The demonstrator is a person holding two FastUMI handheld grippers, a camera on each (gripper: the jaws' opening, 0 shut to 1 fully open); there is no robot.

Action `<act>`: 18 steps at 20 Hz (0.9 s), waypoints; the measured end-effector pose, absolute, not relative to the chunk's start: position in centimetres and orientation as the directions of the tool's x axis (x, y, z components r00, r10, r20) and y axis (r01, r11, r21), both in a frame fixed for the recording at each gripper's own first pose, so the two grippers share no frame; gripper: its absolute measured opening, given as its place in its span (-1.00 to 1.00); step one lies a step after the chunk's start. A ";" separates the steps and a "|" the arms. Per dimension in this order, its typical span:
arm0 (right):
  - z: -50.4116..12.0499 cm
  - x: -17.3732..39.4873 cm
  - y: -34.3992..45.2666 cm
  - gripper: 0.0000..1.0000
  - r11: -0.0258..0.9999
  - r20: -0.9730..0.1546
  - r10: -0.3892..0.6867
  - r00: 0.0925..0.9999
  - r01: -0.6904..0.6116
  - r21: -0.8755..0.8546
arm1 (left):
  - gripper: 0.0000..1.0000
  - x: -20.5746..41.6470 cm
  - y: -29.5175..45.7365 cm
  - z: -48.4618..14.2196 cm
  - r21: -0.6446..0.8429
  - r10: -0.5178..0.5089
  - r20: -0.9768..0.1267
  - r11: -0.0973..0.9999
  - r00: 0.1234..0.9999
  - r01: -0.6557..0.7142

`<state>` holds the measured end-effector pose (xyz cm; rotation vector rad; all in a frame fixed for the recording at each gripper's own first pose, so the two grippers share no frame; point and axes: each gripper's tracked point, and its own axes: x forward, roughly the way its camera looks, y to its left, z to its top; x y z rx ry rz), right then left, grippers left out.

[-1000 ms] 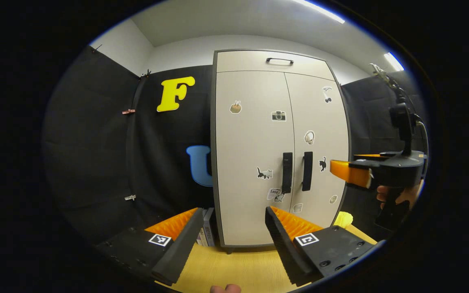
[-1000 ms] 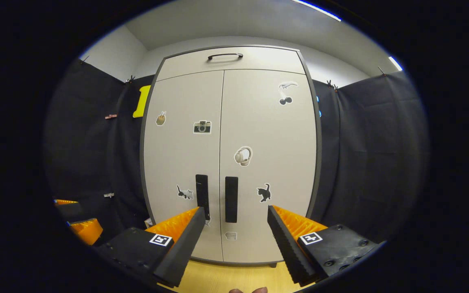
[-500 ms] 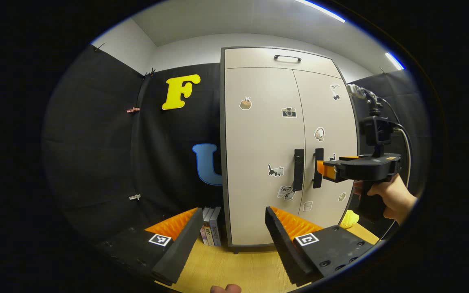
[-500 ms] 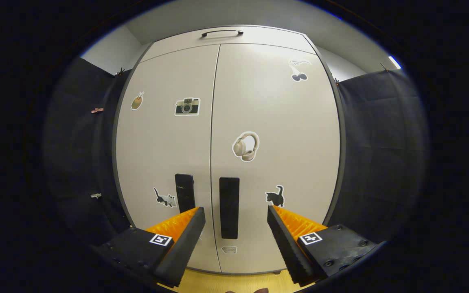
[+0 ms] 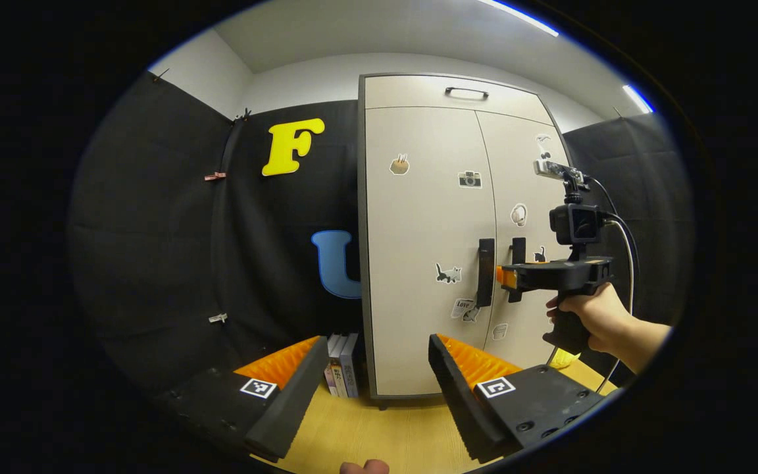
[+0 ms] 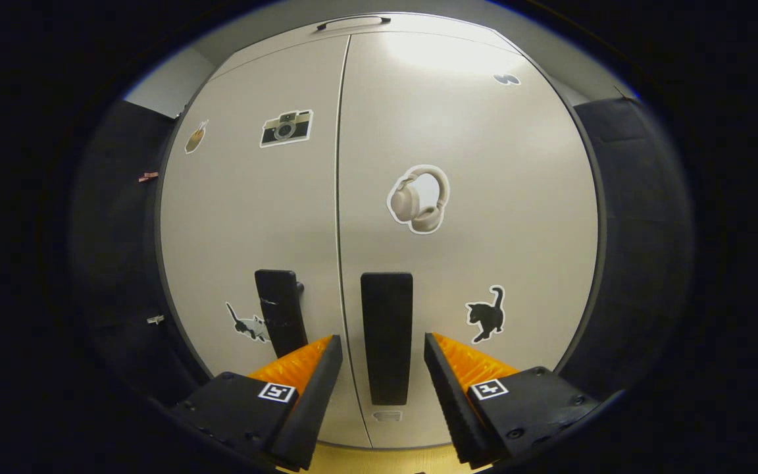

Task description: Open the right door of the double-door shoe cabinet with the right hand, and open the left door with the left hand.

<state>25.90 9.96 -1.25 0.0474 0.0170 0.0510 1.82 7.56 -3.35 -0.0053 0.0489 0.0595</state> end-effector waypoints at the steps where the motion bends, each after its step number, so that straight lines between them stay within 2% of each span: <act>1: -1.1 26.1 9.9 0.59 0.998 -0.009 0.050 0.999 -0.049 0.047 | 0.89 1.8 7.6 -3.4 -0.004 0.059 -0.049 0.998 0.997 -0.060; 2: -1.0 26.4 9.6 0.58 0.998 -0.010 0.033 0.999 -0.033 0.045 | 0.89 1.7 7.7 -3.5 -0.002 0.061 -0.051 0.998 0.997 -0.061; 3: -1.4 26.7 9.6 0.07 0.998 -0.022 0.031 0.999 -0.030 0.050 | 0.89 1.7 7.9 -3.6 -0.003 0.063 -0.052 0.998 0.997 -0.063; 4: -1.7 26.6 9.4 -0.15 0.999 -0.027 0.017 0.999 -0.015 0.044 | 0.89 1.7 7.9 -3.6 -0.005 0.065 -0.053 0.998 0.996 -0.065; 5: -2.1 26.6 9.3 -0.10 1.000 -0.039 0.005 0.999 -0.004 0.030 | 0.89 1.7 8.0 -3.7 -0.007 0.065 -0.055 0.998 0.996 -0.066; 8: -2.1 26.5 9.4 -0.10 1.000 -0.044 0.007 0.999 -0.006 0.013 | 0.89 1.3 8.2 -3.8 -0.006 0.073 -0.057 0.997 0.996 -0.073; 9: -2.6 26.7 9.5 -0.28 1.000 -0.060 -0.010 0.998 0.012 0.026 | 0.89 1.2 8.2 -3.9 -0.007 0.075 -0.057 0.997 0.996 -0.075; 11: -2.6 26.6 9.6 -0.46 1.000 -0.067 -0.016 0.998 0.018 0.025 | 0.89 0.9 8.4 -4.1 -0.011 0.081 -0.060 0.997 0.995 -0.082; 14: -2.7 26.5 9.6 -0.57 1.000 -0.071 0.003 0.997 -0.001 0.030 | 0.89 0.4 8.4 -4.2 -0.020 0.085 -0.069 0.996 0.994 -0.086; 15: -2.5 26.4 9.6 -0.68 0.999 -0.063 0.007 0.998 -0.005 0.034 | 0.89 0.2 8.4 -4.3 -0.020 0.087 -0.071 0.996 0.994 -0.088; 18: -2.3 25.6 9.6 -0.68 0.998 -0.041 0.036 0.999 -0.034 0.046 | 0.89 -0.4 8.6 -4.2 -0.016 0.094 -0.068 0.995 0.993 -0.096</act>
